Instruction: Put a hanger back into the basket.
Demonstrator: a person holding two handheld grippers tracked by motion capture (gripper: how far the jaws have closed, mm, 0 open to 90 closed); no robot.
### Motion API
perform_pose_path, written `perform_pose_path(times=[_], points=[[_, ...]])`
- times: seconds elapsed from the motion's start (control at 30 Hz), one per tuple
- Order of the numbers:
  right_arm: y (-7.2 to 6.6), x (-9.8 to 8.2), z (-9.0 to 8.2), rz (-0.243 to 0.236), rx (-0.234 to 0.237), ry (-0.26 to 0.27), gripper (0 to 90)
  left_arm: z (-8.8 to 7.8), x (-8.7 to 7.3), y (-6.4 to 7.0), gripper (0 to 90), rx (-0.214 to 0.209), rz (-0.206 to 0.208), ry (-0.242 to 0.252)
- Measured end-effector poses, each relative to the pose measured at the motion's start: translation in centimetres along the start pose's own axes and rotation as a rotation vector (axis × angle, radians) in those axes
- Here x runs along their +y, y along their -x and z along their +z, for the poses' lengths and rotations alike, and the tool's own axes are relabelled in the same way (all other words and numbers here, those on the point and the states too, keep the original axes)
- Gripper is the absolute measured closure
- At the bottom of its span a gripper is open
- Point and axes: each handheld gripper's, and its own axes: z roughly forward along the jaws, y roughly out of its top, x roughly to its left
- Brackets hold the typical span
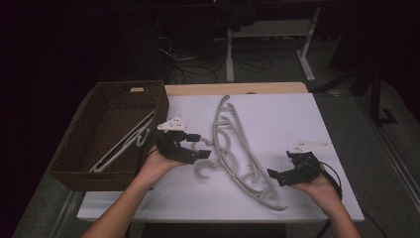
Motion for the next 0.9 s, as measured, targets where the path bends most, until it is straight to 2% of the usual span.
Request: perform_pose_path(times=[0.03,0.17,0.2,0.33,0.4,0.57,0.63,0.83,0.9], points=[[-0.1,0.0,0.0,-0.003,0.001,-0.001,2.1,0.3,-0.3,0.0,29.5,0.002,-0.001,-0.011],[-0.6,0.1,0.1,-0.014,0.008,-0.004,3.9,1.6,-1.5,-0.4,49.3,0.015,0.002,-0.069],[-0.7,0.1,0.2,-0.018,0.01,-0.007,3.9,1.9,-1.8,-0.6,56.3,0.024,0.002,-0.084],[-1.0,0.2,0.4,-0.03,0.013,-0.018,3.9,3.4,-2.9,-1.4,73.7,0.089,0.01,-0.172],[-1.0,0.2,0.5,-0.032,0.014,-0.019,3.9,4.1,-3.5,-1.9,80.1,0.096,0.001,-0.208],[-1.0,0.2,0.4,-0.027,0.016,-0.017,4.2,4.9,-3.9,-2.5,86.6,0.133,0.012,-0.252],[-1.0,0.2,0.4,-0.029,0.019,-0.016,4.2,5.0,-4.1,-2.7,88.8,0.124,-0.001,-0.264],[-1.2,0.2,0.4,-0.033,0.021,-0.019,4.3,5.3,-4.3,-2.7,89.4,0.118,-0.006,-0.284],[-1.2,0.2,0.5,-0.032,0.021,-0.02,4.4,5.3,-4.4,-2.4,89.4,0.094,-0.008,-0.289]])
